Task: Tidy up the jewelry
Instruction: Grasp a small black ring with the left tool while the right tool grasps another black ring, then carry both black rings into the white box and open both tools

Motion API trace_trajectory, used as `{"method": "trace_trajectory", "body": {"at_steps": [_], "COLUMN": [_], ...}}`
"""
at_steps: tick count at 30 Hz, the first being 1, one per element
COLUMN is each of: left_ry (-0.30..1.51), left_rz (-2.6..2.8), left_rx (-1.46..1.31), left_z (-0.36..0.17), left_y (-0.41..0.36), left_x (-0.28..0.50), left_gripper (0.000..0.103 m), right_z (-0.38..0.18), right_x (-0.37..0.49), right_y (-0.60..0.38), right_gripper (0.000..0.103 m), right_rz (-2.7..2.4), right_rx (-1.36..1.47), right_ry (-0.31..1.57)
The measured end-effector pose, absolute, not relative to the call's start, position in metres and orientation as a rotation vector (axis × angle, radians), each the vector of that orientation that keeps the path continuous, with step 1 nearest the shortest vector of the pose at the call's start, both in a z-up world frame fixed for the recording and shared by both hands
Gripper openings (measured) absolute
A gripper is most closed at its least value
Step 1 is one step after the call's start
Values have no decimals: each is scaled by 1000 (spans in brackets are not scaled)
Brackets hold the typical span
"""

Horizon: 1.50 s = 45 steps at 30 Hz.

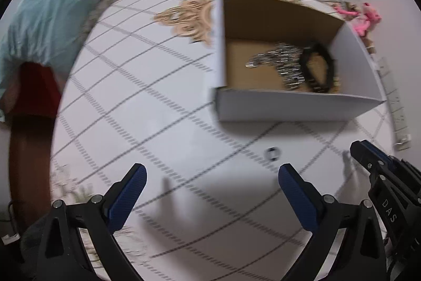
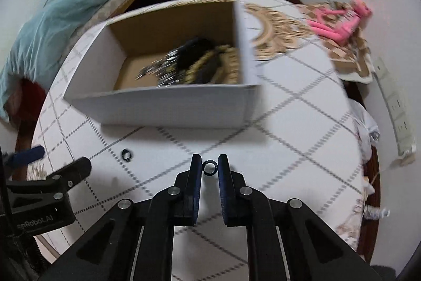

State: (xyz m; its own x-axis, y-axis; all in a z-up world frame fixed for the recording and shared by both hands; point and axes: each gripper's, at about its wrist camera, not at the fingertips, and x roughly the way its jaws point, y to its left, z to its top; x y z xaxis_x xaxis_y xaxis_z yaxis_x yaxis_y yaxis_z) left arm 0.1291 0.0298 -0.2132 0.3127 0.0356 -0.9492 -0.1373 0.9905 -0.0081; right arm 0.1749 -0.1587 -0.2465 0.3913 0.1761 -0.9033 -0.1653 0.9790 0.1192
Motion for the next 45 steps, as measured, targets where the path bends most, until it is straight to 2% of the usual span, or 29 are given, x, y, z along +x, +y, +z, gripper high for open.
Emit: {"method": "trace_trajectory", "body": {"at_steps": [3, 6, 8, 10, 13, 15, 16, 17, 28, 39, 45], "left_ry": [1230, 1229, 1235, 1241, 1250, 1242, 1239, 1235, 1194, 1077, 1110], "left_rz": [63, 34, 16, 7, -6, -11, -16, -16, -37, -119, -161], "left_rx": [-93, -76, -73, -65, -56, -51, -49, -47, -68, -163, -200], "left_z": [-213, -216, -220, -223, -233, -233, -233, -232, -222, -139, -133], "left_y": [12, -3, -10, -15, -11, -11, -12, -12, -7, 11, 29], "left_x": [135, 142, 145, 147, 155, 156, 156, 155, 150, 158, 197], "left_gripper": [98, 82, 65, 55, 27, 22, 12, 10, 10, 10, 10], "right_z": [-246, -249, -252, -256, -257, -258, -259, -260, -249, -183, -173], "right_x": [177, 178, 180, 181, 180, 180, 180, 180, 175, 186, 233], "right_y": [-179, -192, -200, -201, -204, -203, -203, -203, -202, -205, -184], "right_gripper": [13, 13, 13, 13, 13, 13, 13, 13, 13, 13, 13], "right_rz": [170, 135, 121, 110, 103, 102, 100, 99, 120, 226, 353], "right_rx": [40, 60, 66, 70, 75, 79, 82, 83, 97, 212, 297], "right_ry": [1147, 1155, 1161, 1166, 1166, 1169, 1169, 1170, 1149, 1068, 1119]}}
